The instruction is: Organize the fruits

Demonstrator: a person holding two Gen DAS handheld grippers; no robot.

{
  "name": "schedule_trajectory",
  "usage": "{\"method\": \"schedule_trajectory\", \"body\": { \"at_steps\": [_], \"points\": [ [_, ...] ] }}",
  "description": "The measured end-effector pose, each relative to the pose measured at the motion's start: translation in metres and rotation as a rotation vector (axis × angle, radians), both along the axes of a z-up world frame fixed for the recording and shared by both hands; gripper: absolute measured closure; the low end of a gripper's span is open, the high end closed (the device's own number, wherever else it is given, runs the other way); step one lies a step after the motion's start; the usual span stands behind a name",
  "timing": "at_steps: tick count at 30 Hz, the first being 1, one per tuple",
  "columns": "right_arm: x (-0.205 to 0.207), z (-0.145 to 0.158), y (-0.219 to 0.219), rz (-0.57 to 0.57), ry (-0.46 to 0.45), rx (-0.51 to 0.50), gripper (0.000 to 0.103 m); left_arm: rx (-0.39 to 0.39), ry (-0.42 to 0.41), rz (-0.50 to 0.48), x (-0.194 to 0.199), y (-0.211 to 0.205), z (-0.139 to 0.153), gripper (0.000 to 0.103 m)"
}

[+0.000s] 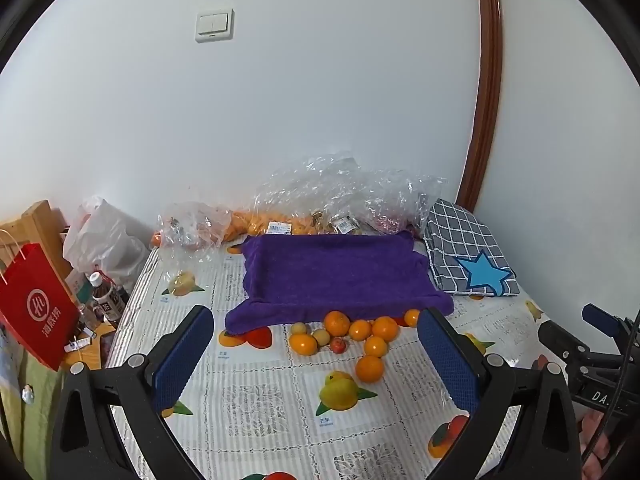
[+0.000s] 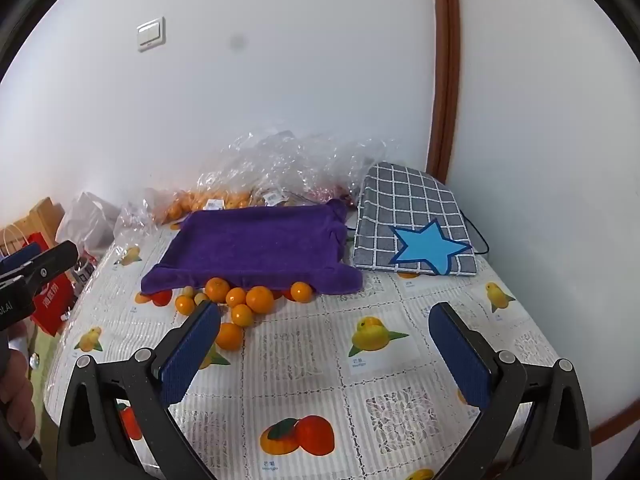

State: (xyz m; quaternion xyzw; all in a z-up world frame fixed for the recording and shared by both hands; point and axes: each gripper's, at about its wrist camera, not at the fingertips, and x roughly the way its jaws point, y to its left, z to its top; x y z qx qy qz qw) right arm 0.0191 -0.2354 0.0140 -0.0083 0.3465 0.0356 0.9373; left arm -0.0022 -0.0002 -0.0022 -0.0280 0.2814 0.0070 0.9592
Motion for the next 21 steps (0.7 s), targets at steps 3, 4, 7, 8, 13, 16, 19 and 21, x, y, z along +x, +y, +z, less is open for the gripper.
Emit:
{"method": "schedule_trajectory", "body": {
  "at_steps": [3,4,7,8,13,16,19,21],
  "points": [
    [-0.001,-0.002,0.002,0.002,0.006,0.013,0.001,0.013,0.017,0.004,0.002,-0.004,0.006,0.001],
    [-0.001,-0.002,0.004,0.005,0.007,0.014,0.001,0.003,0.028,0.004,0.003,-0.003,0.006,0.001],
    [-0.002,0.006,-0.004,-0.015,-0.001,0.032,0.001,-0.010,0.012,0.001,-0.002,0.004,0.007,0.001],
    [-0.001,0.007,-0.005,-0.015,-0.002,0.031,0.001,-0.003,0.015,0.004,-0.001,0.003,0.008,0.001],
    [-0.008,0.007,-0.016,-0.024,-0.011,0.026,0.001,0.002,0.012,0.001,-0.002,0.002,0.008,0.001],
    [-0.011,0.013,-0.009,-0.030,-0.014,0.014,0.001,0.002,0.012,0.006,-0.003,0.001,0.012,0.001],
    [-0.012,0.015,-0.008,-0.027,-0.015,0.010,0.001,0.000,0.016,0.008,-0.004,0.003,0.014,0.001],
    [-0.011,0.016,-0.006,-0.028,-0.012,0.006,0.001,-0.002,0.019,0.009,-0.004,0.002,0.014,0.001]
  ]
}}
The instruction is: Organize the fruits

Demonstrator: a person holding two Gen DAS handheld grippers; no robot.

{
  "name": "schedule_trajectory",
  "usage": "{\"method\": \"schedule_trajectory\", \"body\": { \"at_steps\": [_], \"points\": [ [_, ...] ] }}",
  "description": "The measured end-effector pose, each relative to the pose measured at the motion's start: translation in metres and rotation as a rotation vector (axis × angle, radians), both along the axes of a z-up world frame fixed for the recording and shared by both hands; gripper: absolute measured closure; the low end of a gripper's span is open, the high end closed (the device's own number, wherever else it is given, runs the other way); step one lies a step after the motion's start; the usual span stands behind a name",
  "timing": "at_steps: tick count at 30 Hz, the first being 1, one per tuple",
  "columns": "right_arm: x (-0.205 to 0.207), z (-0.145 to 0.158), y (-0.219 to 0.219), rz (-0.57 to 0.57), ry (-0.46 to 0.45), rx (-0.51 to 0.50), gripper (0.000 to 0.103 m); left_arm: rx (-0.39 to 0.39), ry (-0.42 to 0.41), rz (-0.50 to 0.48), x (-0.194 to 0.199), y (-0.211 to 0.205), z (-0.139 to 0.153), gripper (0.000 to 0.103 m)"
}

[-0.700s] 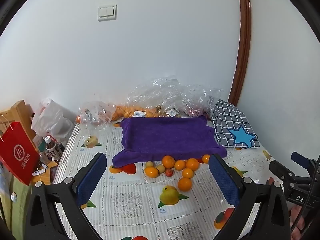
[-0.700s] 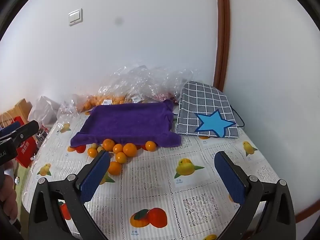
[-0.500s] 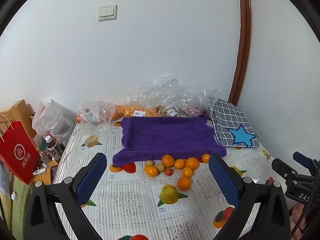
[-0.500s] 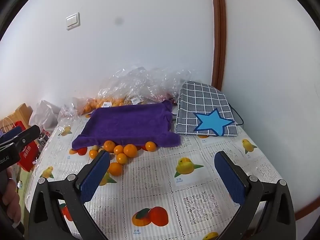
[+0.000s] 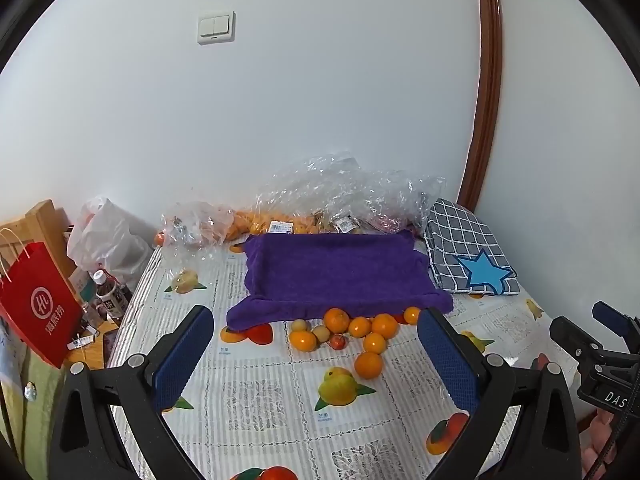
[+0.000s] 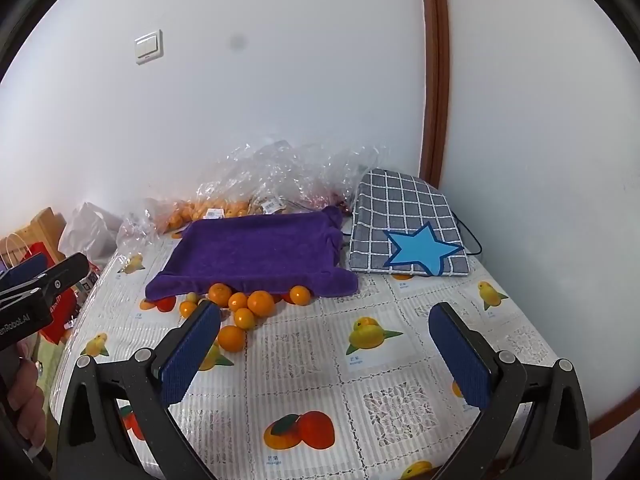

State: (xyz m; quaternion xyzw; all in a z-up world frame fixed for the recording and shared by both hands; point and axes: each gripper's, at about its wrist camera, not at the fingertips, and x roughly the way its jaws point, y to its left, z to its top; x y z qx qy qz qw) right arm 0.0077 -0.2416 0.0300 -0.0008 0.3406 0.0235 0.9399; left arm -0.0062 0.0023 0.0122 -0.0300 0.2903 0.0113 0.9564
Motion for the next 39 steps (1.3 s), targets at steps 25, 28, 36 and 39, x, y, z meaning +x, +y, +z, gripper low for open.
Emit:
{"method": "schedule_trajectory", "body": {
  "at_steps": [25,28,36,39],
  "points": [
    [-0.006,-0.006,0.006,0.013,-0.006,0.007,0.001,0.002,-0.001,0.007,0.000,-0.001,-0.006,0.001],
    [-0.006,-0.006,0.005,0.014,-0.008,0.008,0.001,0.001,-0.001,0.008,0.000,-0.001,-0.006,0.001],
    [-0.010,-0.004,0.005,0.016,-0.015,0.010,0.001,0.001,-0.003,0.008,-0.001,0.000,-0.007,0.001],
    [-0.010,-0.004,0.005,0.016,-0.016,0.009,0.001,-0.001,-0.003,0.008,-0.001,0.000,-0.007,0.001]
  ]
}}
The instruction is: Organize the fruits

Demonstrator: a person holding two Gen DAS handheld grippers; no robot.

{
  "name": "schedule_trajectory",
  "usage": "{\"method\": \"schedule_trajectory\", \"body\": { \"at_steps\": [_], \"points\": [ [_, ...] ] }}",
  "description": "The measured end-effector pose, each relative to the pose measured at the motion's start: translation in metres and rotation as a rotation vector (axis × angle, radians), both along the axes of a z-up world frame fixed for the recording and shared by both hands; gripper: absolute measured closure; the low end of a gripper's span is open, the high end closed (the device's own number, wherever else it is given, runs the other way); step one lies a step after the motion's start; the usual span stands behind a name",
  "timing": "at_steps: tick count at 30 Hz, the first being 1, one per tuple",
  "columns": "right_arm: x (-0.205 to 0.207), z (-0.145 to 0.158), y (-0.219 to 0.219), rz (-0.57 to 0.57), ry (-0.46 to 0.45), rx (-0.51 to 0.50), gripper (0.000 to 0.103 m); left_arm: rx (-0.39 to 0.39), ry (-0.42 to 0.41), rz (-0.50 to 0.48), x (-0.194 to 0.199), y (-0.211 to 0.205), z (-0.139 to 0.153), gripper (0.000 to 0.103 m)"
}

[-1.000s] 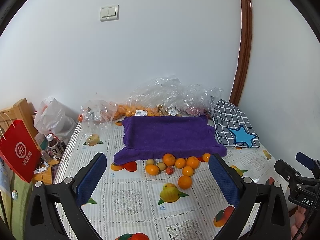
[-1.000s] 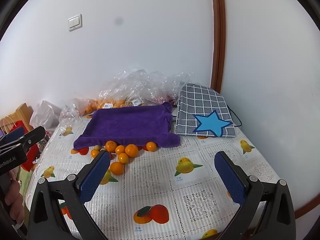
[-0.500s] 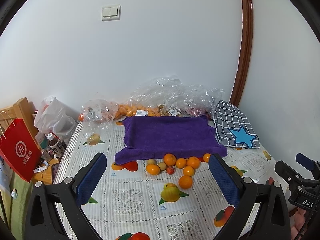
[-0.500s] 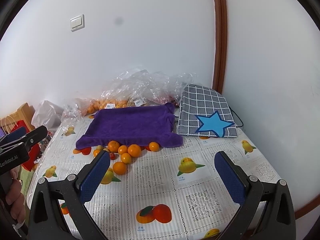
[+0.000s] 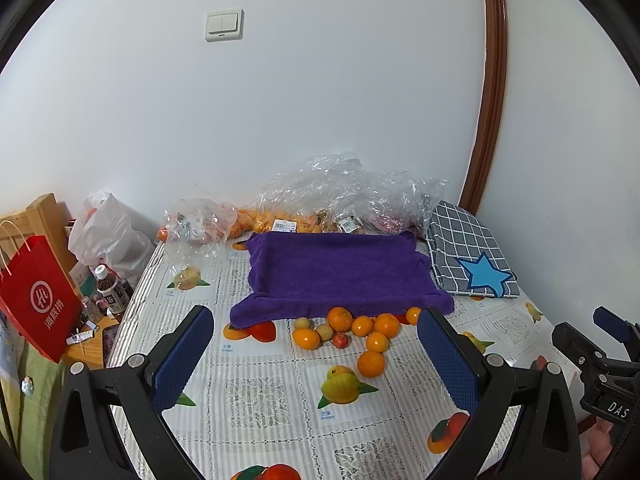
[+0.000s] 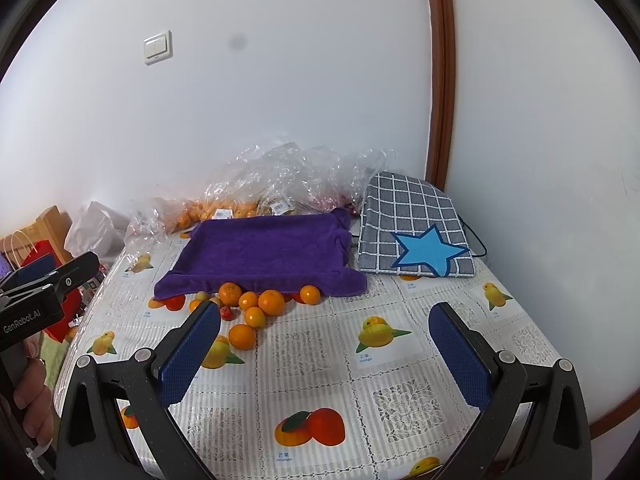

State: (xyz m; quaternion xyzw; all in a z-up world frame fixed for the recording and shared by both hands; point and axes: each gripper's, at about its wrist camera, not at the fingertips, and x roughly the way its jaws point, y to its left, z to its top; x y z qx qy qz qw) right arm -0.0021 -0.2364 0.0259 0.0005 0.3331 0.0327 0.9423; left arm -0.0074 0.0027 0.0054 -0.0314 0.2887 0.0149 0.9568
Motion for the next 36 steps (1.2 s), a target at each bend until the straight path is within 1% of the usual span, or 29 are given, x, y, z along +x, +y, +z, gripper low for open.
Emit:
{"method": "schedule_trajectory", "body": {
  "at_steps": [27,36],
  "points": [
    [-0.0031,0.0028,0.0005,0.007,-0.007,0.000,0.001,-0.002,-0.003,0.000,-0.0011,0.0016,-0.0005,0.001],
    [0.0010,-0.0022,0.0034,0.014,0.010,-0.004,0.001,-0.008,0.004,0.006,0.0045,0.0038,-0.0051,0.001]
  ]
}}
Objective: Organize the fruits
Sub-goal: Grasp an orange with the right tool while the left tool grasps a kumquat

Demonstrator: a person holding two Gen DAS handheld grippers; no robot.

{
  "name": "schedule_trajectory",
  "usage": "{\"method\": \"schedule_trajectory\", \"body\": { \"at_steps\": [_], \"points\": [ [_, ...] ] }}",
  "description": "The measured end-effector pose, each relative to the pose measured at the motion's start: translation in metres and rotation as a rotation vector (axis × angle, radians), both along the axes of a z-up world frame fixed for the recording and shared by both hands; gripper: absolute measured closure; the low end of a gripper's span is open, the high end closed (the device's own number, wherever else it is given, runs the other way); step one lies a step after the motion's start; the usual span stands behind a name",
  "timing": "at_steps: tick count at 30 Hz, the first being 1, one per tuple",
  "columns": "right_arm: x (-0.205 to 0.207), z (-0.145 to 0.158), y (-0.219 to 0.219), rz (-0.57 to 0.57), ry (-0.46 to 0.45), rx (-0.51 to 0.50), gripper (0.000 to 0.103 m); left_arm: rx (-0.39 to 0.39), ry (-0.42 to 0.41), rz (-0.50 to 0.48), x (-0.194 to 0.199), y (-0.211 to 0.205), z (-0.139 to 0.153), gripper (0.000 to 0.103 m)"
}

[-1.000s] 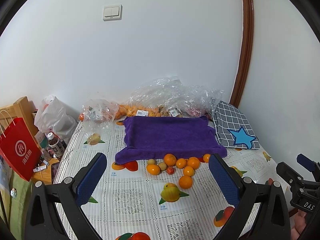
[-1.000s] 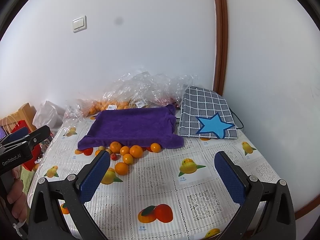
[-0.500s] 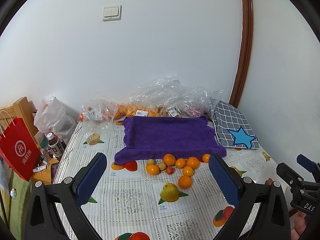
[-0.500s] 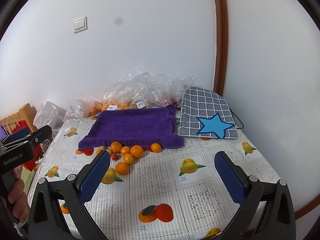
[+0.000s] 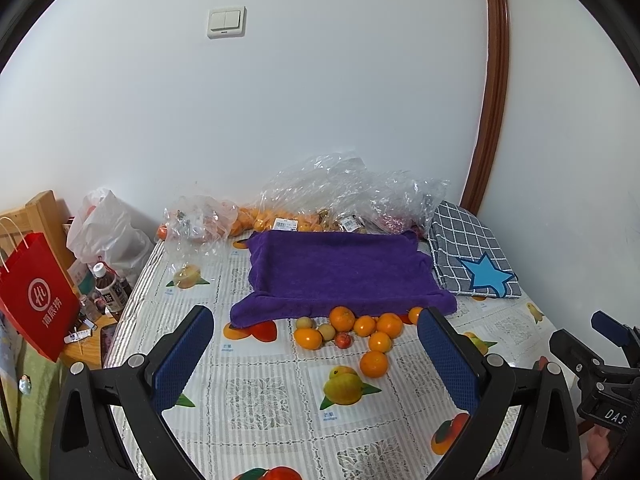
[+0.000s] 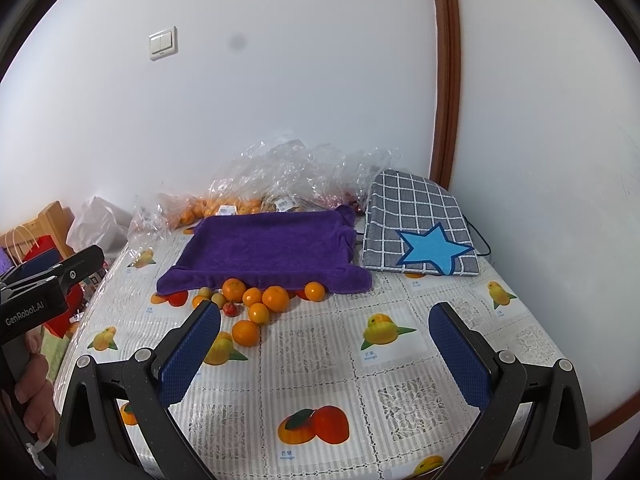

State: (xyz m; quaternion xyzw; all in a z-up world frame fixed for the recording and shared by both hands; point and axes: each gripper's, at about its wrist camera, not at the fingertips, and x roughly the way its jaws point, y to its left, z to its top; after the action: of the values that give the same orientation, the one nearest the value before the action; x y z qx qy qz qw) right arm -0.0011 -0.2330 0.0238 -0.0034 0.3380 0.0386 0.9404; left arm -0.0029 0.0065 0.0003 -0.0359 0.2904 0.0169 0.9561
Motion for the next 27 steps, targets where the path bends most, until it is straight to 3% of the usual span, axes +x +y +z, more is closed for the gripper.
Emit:
{"method": "schedule_trajectory", "body": {
  "at_steps": [5,9,14,17,21,24,27],
  "points": [
    [0.010,-0.012,0.002,-0.018,0.025,-0.011,0.000,0.005,0.010,0.017,0.008,0.009,-0.012,0.001],
    [0.024,-0.034,-0.007,-0.008,0.077,0.062,0.000,-0.005,0.029,0.033,0.018,0.018,-0.029,0.001],
    [0.040,-0.069,-0.007,0.010,0.091,0.076,0.002,0.001,0.083,0.056,0.035,0.033,-0.058,0.011],
    [0.047,-0.090,-0.001,0.000,0.101,0.084,0.010,-0.008,0.124,0.068,0.047,0.044,-0.080,0.015],
    [0.067,-0.125,0.015,0.046,0.198,0.084,0.018,-0.009,0.168,0.070,0.057,0.056,-0.105,0.024],
    [0.081,-0.150,0.034,0.125,0.268,0.061,0.033,-0.030,0.183,0.072,0.063,0.067,-0.121,0.028],
    [0.087,-0.167,0.051,0.145,0.277,0.067,0.034,-0.036,0.184,0.086,0.067,0.077,-0.133,0.033]
  ]
}}
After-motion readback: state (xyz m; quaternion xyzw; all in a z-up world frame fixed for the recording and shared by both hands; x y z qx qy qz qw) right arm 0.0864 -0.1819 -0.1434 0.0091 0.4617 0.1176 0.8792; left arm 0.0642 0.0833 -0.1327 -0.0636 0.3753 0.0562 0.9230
